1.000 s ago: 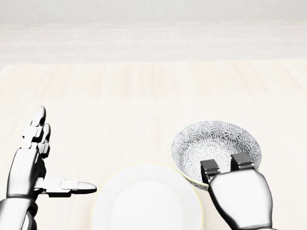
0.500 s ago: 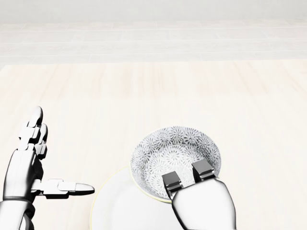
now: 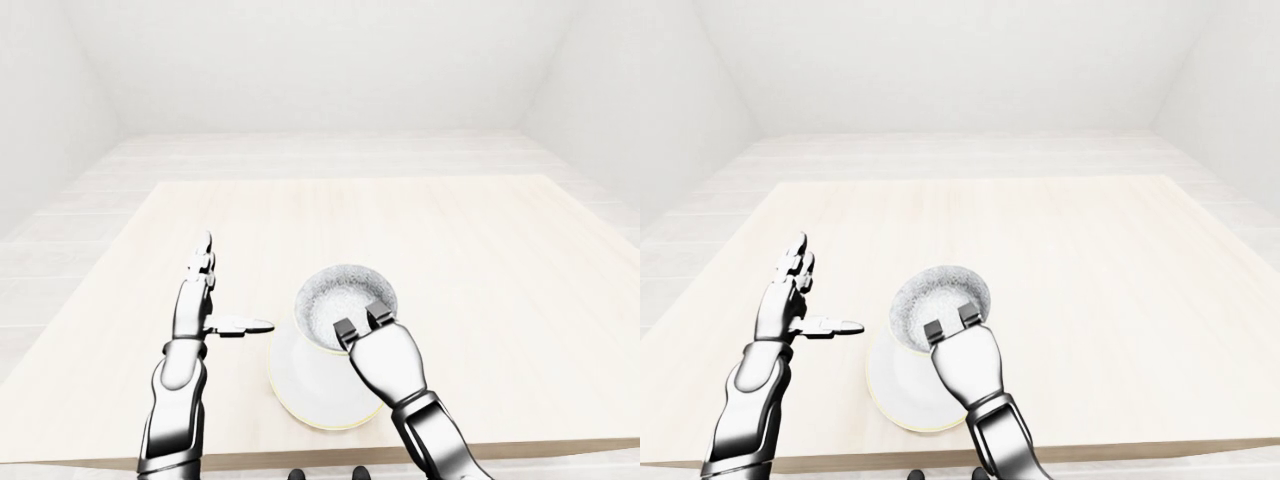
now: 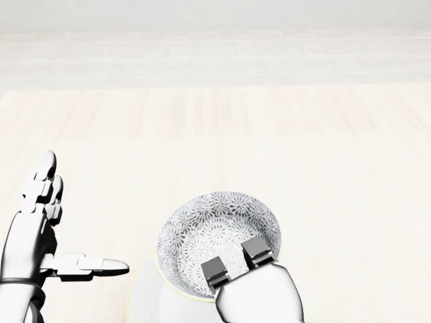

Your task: Put the bowl on the plate.

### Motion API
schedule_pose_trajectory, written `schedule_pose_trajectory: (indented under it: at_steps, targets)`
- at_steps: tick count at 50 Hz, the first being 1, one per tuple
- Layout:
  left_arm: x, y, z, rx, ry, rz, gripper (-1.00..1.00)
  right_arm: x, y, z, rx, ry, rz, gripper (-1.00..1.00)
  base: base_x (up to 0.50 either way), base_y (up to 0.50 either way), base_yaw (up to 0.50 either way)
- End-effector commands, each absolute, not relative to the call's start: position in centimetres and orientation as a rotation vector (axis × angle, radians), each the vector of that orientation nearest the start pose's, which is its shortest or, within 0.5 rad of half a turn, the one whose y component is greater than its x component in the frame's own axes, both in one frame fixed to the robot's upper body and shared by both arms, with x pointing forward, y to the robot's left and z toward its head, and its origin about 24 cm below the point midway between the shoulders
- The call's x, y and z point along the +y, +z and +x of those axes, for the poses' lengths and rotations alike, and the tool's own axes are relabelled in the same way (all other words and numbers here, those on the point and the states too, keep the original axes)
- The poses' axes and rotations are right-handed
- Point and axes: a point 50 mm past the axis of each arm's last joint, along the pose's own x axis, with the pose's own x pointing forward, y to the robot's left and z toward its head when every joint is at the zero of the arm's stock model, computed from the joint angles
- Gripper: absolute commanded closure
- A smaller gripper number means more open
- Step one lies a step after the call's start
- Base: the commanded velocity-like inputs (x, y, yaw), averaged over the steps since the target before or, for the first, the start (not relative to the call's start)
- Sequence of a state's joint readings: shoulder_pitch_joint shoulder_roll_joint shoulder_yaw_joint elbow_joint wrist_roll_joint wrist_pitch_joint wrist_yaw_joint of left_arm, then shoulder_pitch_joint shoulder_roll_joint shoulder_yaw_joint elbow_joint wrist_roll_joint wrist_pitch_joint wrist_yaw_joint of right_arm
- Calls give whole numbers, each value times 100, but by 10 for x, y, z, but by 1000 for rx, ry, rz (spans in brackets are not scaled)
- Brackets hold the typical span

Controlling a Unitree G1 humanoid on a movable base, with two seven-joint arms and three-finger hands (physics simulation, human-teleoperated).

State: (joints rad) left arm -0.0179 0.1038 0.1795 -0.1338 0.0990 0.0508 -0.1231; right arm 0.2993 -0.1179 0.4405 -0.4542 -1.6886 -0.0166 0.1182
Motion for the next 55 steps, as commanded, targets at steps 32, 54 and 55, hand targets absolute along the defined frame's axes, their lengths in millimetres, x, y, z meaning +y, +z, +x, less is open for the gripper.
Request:
schedule_pose_trajectory:
  at_steps: [32,54,55]
  targets:
    - [210,70,249,-72,84,230,-100,-61,51,161,-384,327,-1645,77,0,0,0]
    - [211,70,248,-74,81,232,-100,-59,44,164,-367,335,-1625,77,0,0,0]
    - [211,70,248,-73,81,230,-100,-59,44,164,-368,335,-1628,77,0,0,0]
